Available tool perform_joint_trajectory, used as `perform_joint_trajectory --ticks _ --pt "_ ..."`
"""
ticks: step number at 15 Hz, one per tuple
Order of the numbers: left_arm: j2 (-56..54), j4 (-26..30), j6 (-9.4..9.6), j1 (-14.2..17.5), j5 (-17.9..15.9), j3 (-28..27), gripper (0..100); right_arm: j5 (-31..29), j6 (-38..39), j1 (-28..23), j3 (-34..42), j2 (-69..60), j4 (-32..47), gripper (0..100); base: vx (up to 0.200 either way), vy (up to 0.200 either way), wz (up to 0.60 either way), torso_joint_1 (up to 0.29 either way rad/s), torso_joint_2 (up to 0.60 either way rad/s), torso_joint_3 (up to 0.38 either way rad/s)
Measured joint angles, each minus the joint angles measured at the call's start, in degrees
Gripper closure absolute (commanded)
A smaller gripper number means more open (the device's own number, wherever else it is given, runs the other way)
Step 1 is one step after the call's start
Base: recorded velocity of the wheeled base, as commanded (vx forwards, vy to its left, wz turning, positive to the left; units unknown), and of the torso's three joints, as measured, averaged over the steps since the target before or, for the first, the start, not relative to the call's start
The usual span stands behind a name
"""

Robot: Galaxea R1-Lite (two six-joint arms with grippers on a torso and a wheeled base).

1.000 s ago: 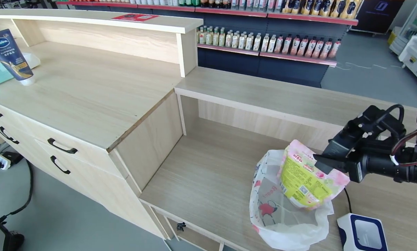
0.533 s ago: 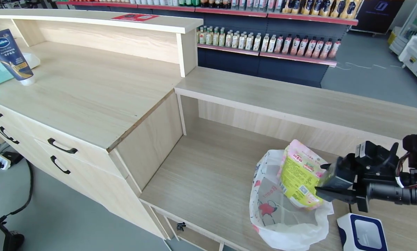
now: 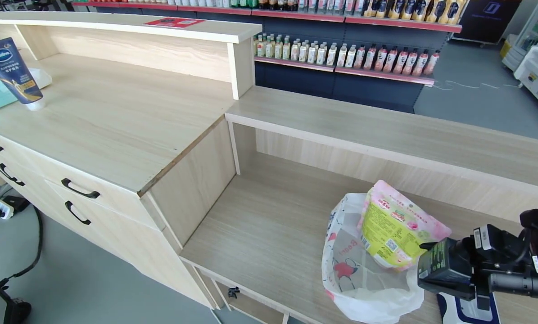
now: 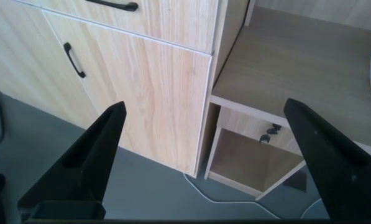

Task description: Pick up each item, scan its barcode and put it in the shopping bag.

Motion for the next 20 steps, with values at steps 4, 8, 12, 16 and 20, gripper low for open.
perform_joint_trajectory --ticks 4,8,12,16,20 --pt "0.0 0.0 0.0 0.0 -0.01 0.0 0 4.71 -6.86 -2.29 0.63 4.11 0.44 100 0.0 0.0 0.0 0.0 0.0 0.0" --pt "0.0 0.0 0.0 0.0 0.0 0.0 0 6.95 -10.51 -3.8 0.72 8.37 0.46 100 0.0 0.0 0.0 0.0 0.0 0.0" --pt "0.0 0.0 0.02 0.0 0.0 0.0 0 6.99 -12.53 -4.41 0.56 11.43 0.21 100 0.0 0.0 0.0 0.0 0.0 0.0" --pt "0.0 0.0 0.0 0.0 0.0 0.0 0 7.03 -13.79 -5.27 0.28 14.09 0.1 100 0.0 0.0 0.0 0.0 0.0 0.0" --pt "0.0 0.0 0.0 0.0 0.0 0.0 0 7.12 -14.86 -5.32 -0.72 16.87 -0.33 100 0.0 0.0 0.0 0.0 0.0 0.0"
